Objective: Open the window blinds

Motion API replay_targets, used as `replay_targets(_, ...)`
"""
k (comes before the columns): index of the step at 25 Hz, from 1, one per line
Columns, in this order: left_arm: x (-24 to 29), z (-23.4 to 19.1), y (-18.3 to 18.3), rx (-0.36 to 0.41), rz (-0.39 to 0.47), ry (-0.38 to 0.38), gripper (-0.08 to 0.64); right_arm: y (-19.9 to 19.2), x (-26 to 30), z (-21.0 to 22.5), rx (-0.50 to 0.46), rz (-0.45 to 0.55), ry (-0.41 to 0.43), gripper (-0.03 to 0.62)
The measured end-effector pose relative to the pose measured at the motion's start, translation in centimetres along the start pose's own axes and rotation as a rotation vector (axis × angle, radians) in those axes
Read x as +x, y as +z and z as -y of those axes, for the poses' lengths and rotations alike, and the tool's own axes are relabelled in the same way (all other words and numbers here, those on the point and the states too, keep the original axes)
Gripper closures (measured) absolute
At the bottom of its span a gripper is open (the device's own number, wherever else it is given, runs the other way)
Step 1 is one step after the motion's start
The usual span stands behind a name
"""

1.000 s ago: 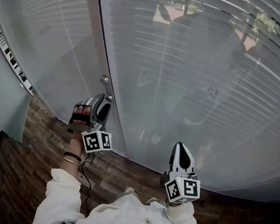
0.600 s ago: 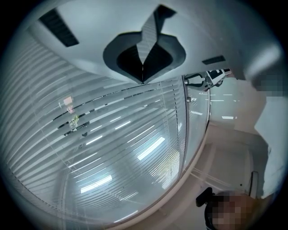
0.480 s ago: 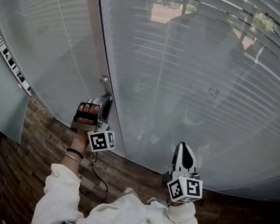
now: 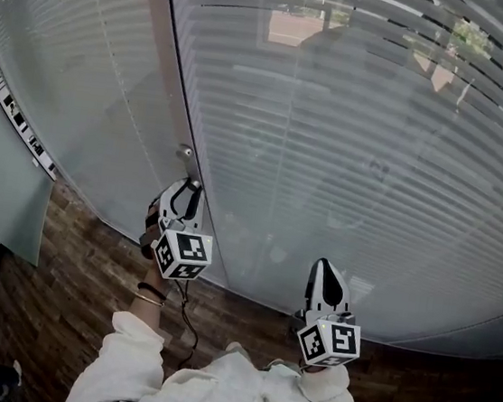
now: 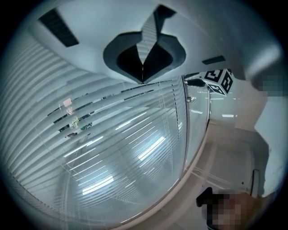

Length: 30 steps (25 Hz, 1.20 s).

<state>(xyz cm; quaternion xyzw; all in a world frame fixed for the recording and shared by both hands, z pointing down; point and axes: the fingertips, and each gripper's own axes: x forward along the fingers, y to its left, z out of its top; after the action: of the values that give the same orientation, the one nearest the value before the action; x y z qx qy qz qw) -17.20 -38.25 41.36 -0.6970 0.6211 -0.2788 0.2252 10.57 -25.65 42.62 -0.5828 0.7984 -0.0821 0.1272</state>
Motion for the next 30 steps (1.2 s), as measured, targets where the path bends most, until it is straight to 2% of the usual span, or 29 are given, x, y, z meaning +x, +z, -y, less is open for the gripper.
replay_targets(5,0.0,-0.3,-0.2,-0.212,0.013,-0.06,0.437,-0.4,0.2,0.1,0.006,-0.004,-0.006,0.581)
replay_targets(10,-0.2,0.3,-1.0,-0.324,0.019,-0.07,0.437,-1.5,-0.3,0.4,0.008,-0.002,-0.009,0.581)
replay_targets(16,0.2,0.0,-1.3,-0.678,0.012,-0.137,0.437,-2.1,0.4,0.5,0.011,-0.007,-0.011,0.581)
replay_targets(24,0.0,-1.1,-0.6,-0.92,0.006,-0.16,0.437,-0.9,0.4,0.5,0.013,-0.013,-0.02,0.58)
replay_targets(27,-0.6,-1.7,0.4,-1.041,0.011,-0.18,0.437,0.5,-0.2,0.3,0.013,-0.016,-0.022,0.581)
replay_targets(30,-0.9,-1.5,0.0,-1.152,0.014,-0.202,0.437,0.2,-0.6,0.4,0.018,-0.019,-0.025,0.581)
